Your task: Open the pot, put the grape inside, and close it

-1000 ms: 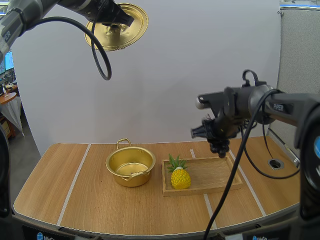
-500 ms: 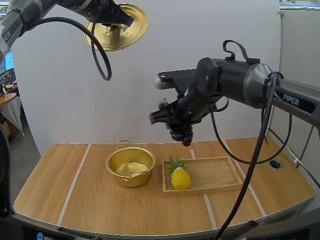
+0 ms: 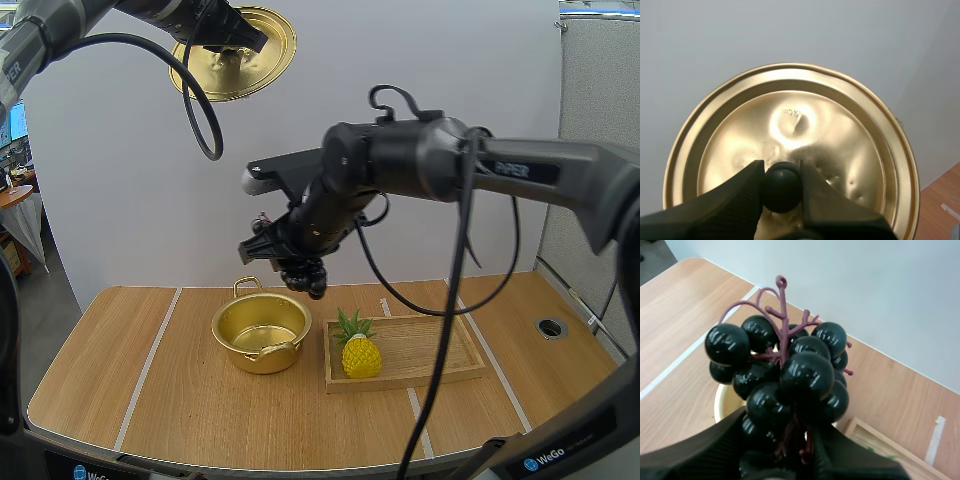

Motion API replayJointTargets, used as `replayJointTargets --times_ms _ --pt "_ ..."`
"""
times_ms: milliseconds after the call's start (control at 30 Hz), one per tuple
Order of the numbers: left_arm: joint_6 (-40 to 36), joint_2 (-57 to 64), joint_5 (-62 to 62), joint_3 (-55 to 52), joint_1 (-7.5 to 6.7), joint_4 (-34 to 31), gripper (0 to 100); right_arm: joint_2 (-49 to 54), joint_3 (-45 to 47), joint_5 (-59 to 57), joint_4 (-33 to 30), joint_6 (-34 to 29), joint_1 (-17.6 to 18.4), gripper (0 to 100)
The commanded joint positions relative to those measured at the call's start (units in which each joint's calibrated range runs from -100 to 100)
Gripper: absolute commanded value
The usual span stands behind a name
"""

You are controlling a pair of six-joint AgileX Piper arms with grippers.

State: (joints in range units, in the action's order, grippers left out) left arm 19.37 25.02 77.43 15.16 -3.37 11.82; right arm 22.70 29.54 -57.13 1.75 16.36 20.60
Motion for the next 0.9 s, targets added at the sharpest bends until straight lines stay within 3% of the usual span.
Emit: replayJointTargets --times_ms 0,867 --pt "-0.4 0.4 -2.1 0.3 -0.21 -0.1 0 -3.0 -2.5 1.0 -0.4 1.0 0.3 0" --pt "-0.4 0.4 -2.1 0.3 -0.21 -0.1 0 -27.2 -6.7 8.9 5.2 6.4 0.4 0"
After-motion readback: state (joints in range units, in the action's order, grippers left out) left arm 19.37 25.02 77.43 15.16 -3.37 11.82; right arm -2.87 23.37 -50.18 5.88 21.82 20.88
